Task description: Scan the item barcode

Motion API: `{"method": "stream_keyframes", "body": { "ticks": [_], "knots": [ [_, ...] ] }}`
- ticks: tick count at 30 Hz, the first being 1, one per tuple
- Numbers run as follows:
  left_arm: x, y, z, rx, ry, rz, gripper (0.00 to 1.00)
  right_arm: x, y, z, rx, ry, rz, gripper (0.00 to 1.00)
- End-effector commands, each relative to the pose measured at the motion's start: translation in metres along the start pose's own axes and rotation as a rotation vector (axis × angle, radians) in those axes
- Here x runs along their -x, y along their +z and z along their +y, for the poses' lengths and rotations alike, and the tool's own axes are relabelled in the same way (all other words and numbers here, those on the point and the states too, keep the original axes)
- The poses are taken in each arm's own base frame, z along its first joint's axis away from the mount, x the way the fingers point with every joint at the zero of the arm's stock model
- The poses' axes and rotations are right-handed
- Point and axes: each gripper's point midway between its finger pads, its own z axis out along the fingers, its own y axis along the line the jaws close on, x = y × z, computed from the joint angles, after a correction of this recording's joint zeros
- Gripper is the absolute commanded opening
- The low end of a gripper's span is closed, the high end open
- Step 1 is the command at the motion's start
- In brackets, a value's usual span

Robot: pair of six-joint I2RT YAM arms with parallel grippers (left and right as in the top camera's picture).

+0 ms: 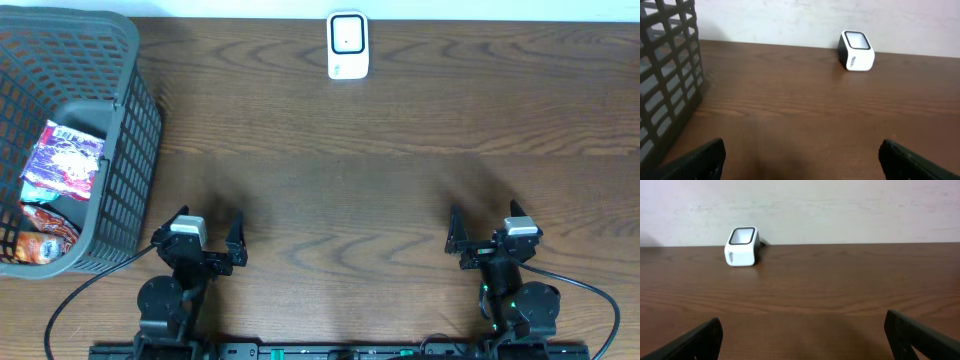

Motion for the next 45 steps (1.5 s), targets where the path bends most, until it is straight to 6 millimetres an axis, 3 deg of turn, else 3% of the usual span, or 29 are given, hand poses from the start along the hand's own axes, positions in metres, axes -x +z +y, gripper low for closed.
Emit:
{"method": "stream_keyframes", "body": {
  "ticks": [1,32,39,45],
  "knots": [
    [-0.017,0.002,0.005,0.021,-0.012,0.058,0.98,-0.002,0.0,-0.004,-0.016,-0.014,0.006,0.99],
    [-0.016,0.002,0.004,0.016,-0.011,0.054,0.98,-0.002,0.0,-0.004,-0.016,-0.014,0.006,0.99],
    [0.026,0.001,-0.001,-0.007,0.005,-0.119,0.98,-0.002,0.0,-0.004,-0.016,-0.014,0.006,0.99],
    [0.044,-0.002,-0.006,-0.03,0.014,-0.19,0.98,-0.002,0.0,-0.004,-0.016,-0.014,0.006,0.99]
  ]
}}
